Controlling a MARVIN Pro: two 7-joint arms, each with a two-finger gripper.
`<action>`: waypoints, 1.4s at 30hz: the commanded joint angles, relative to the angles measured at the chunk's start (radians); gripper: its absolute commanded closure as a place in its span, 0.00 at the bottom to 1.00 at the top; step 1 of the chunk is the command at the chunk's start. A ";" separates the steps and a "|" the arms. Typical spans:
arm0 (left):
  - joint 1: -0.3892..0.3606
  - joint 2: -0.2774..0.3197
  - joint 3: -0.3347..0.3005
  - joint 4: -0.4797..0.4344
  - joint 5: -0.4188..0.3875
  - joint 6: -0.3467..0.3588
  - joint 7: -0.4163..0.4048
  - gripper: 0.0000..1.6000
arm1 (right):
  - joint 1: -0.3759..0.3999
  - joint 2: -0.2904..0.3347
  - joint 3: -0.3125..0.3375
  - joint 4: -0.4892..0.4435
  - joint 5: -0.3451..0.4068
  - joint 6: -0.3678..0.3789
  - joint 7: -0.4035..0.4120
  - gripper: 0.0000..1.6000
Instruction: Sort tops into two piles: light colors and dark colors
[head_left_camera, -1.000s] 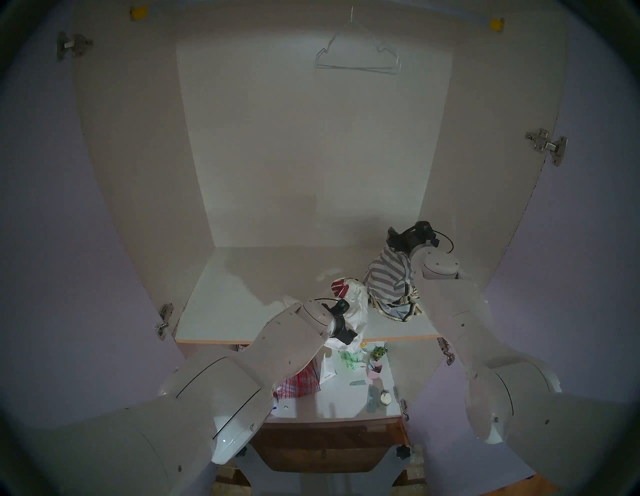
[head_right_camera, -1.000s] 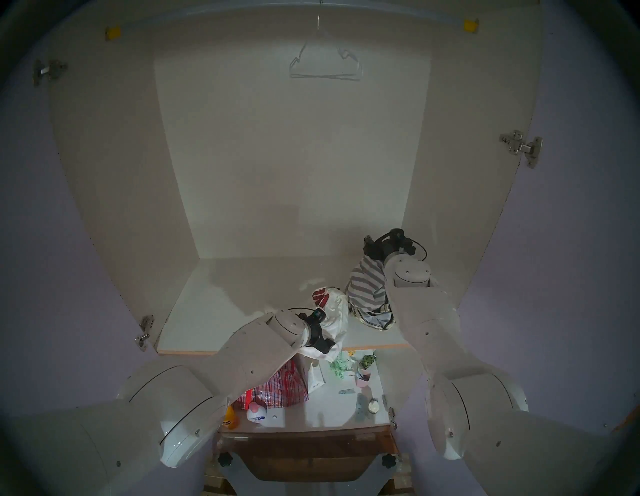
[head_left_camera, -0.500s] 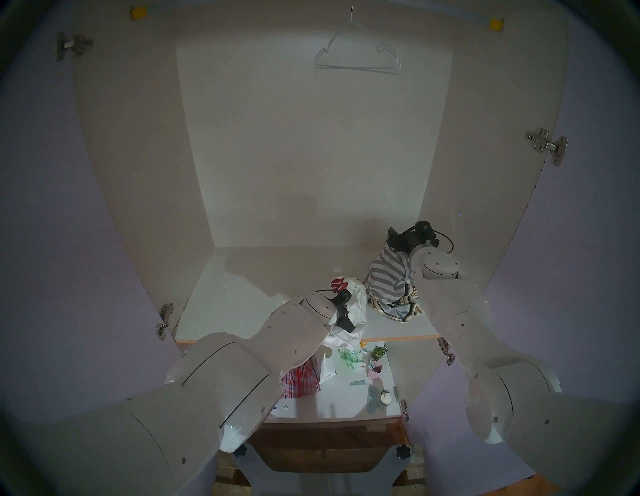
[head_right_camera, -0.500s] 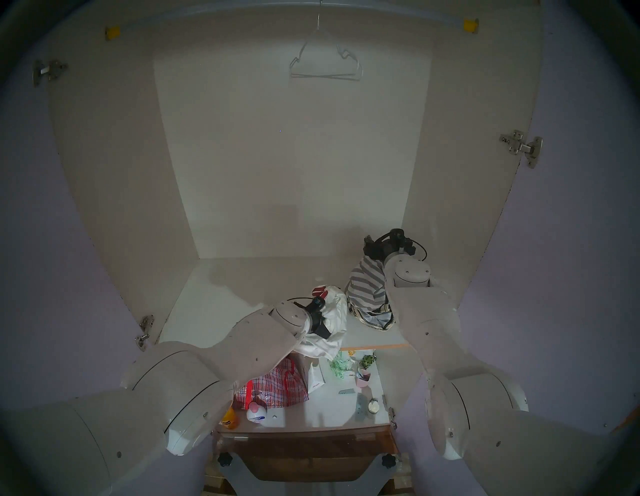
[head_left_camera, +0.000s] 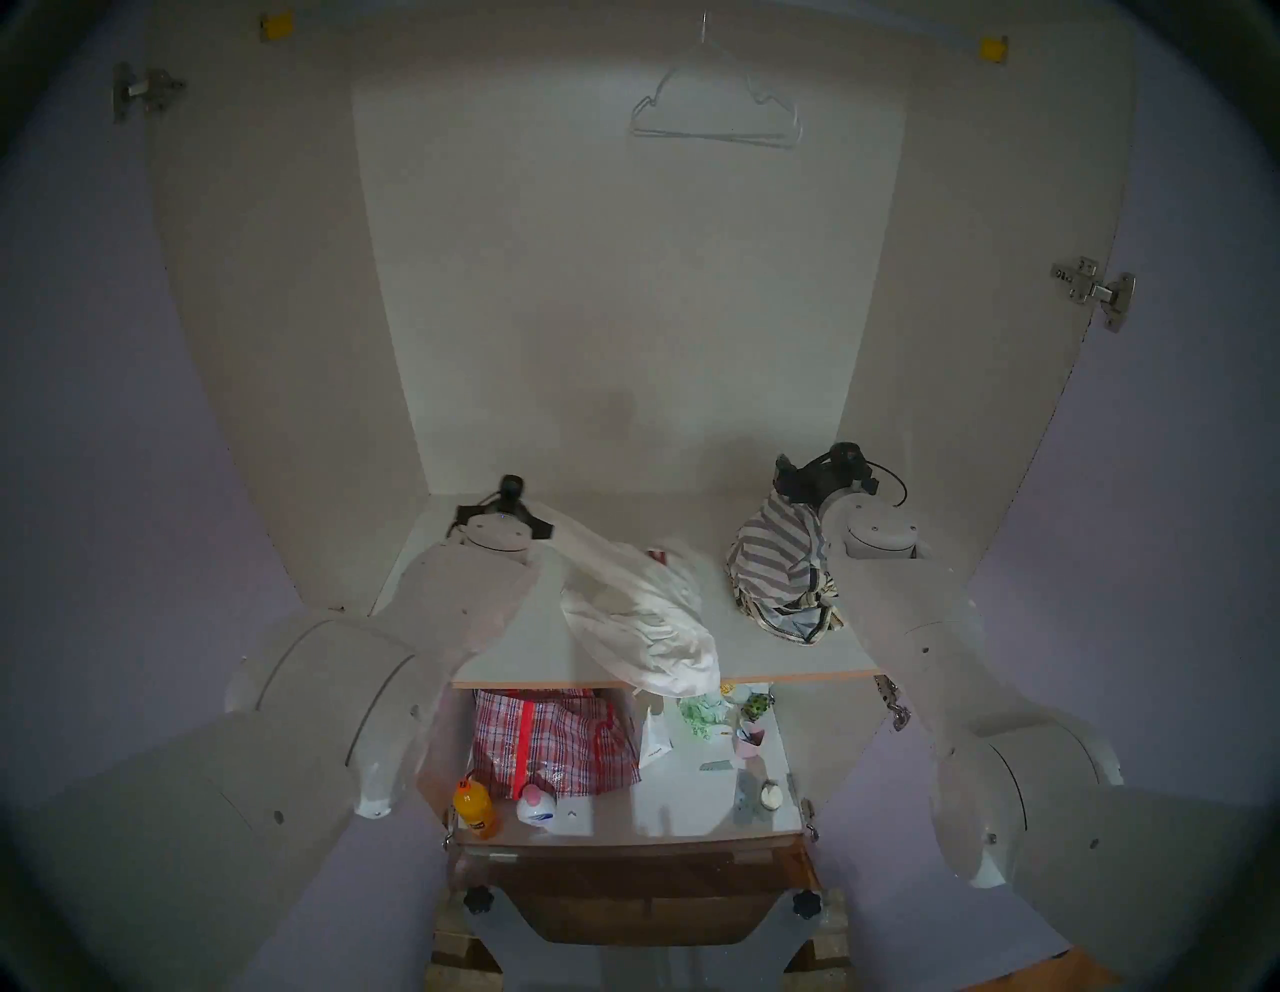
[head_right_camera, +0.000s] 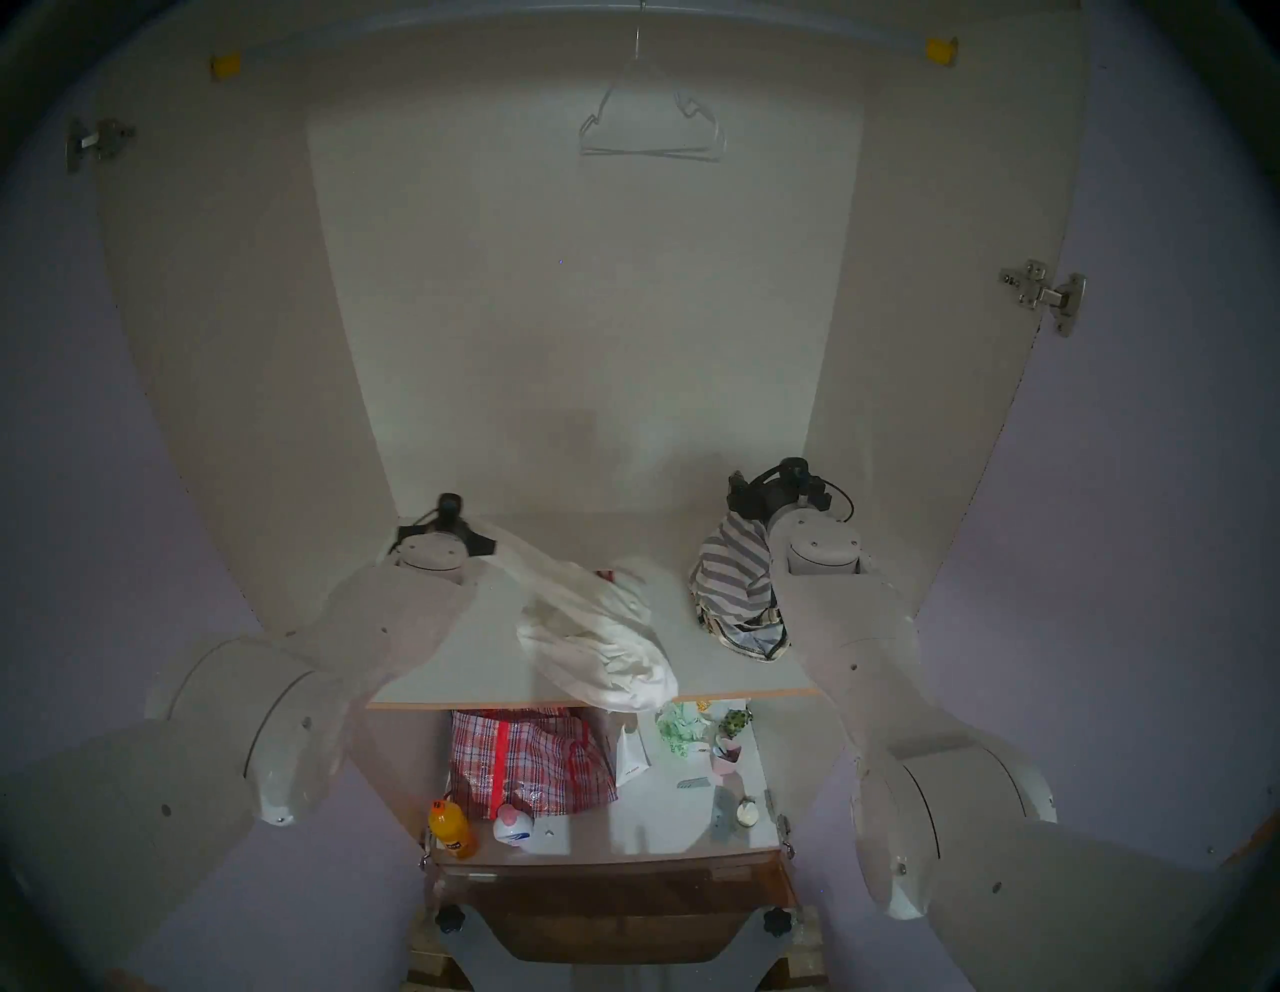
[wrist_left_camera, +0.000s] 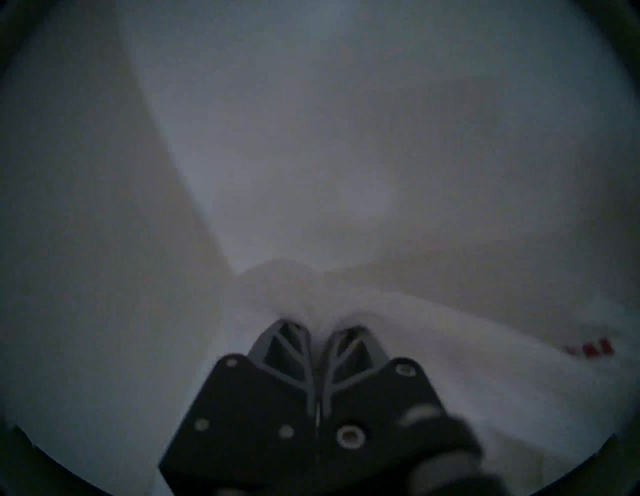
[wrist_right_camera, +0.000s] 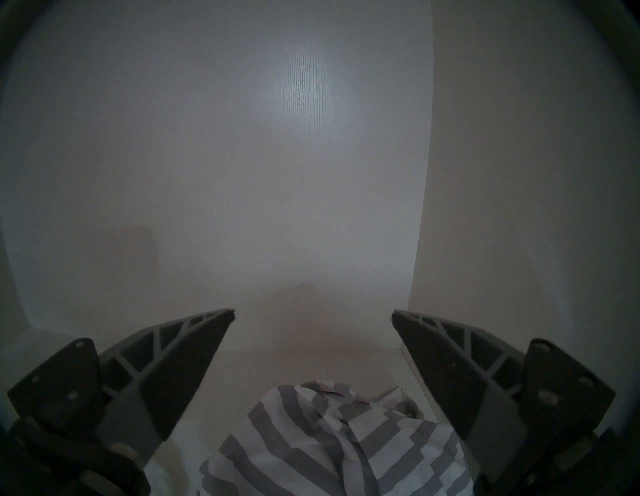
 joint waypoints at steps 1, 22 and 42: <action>-0.055 -0.003 -0.010 -0.026 0.000 -0.080 0.031 1.00 | 0.031 -0.002 0.000 -0.026 0.000 -0.006 0.002 0.00; -0.023 -0.030 0.275 0.026 0.129 -0.052 -0.284 0.00 | 0.031 -0.002 0.000 -0.025 0.000 -0.006 0.002 0.00; -0.025 -0.009 0.394 -0.040 0.067 0.053 -0.902 0.00 | 0.031 -0.002 0.000 -0.026 0.000 -0.006 0.002 0.00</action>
